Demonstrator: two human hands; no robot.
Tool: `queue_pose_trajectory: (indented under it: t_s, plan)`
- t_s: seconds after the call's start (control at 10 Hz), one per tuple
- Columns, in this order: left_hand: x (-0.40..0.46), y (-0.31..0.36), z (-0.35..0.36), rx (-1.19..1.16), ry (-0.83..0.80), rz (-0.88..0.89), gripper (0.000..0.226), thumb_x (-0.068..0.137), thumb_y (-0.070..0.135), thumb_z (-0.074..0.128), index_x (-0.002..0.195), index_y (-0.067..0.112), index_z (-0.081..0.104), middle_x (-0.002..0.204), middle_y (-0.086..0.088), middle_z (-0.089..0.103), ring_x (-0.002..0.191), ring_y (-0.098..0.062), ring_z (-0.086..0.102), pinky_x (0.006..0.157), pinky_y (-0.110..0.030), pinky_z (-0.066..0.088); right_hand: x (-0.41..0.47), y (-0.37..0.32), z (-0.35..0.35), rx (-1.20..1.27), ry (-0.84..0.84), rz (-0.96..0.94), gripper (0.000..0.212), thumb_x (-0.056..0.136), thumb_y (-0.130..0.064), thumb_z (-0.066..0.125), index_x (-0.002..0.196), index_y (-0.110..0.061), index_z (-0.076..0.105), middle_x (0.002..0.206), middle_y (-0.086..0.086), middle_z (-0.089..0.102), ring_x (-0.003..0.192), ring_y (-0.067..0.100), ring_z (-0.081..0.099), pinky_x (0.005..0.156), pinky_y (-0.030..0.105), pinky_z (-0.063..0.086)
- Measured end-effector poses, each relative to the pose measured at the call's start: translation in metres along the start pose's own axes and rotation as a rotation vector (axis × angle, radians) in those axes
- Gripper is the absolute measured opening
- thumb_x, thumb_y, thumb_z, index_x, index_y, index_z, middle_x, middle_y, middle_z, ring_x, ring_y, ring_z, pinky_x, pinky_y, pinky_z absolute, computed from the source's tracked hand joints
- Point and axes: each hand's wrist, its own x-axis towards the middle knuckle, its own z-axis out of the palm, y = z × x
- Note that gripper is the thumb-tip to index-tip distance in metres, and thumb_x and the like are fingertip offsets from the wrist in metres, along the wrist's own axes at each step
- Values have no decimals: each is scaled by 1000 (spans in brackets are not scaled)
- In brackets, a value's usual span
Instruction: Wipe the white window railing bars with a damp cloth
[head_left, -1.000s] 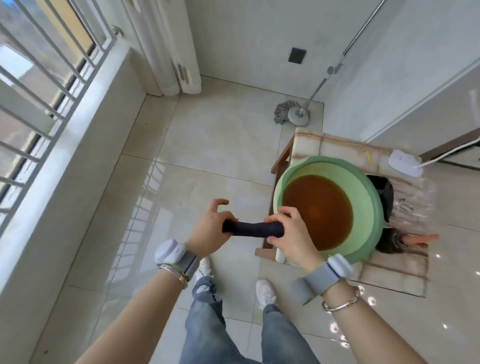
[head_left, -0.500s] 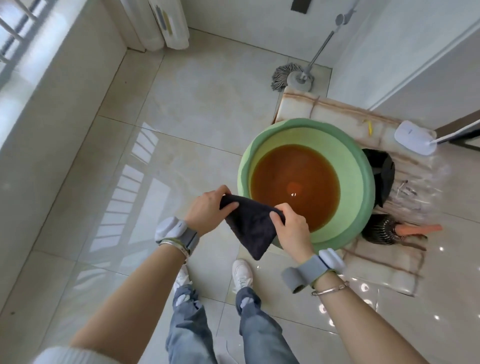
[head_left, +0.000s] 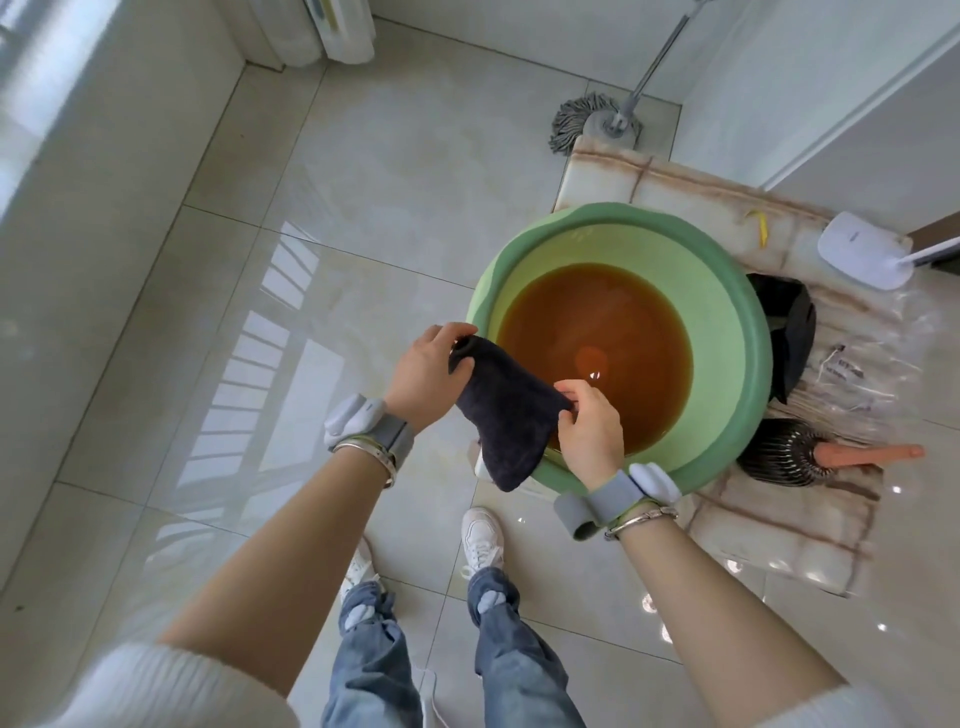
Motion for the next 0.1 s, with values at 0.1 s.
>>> queue_pose_trajectory:
  t_s: [0.1]
  plan:
    - [-11,1,-13,2,48,-17,30,93,21,47,123,23,51,124,-1,52,109,-18,51,88,-27,43,-5,-1,-11,10,28,-44,30,88,-1,50,112,-15,62,113,5,59,103,24,55,85,37,47]
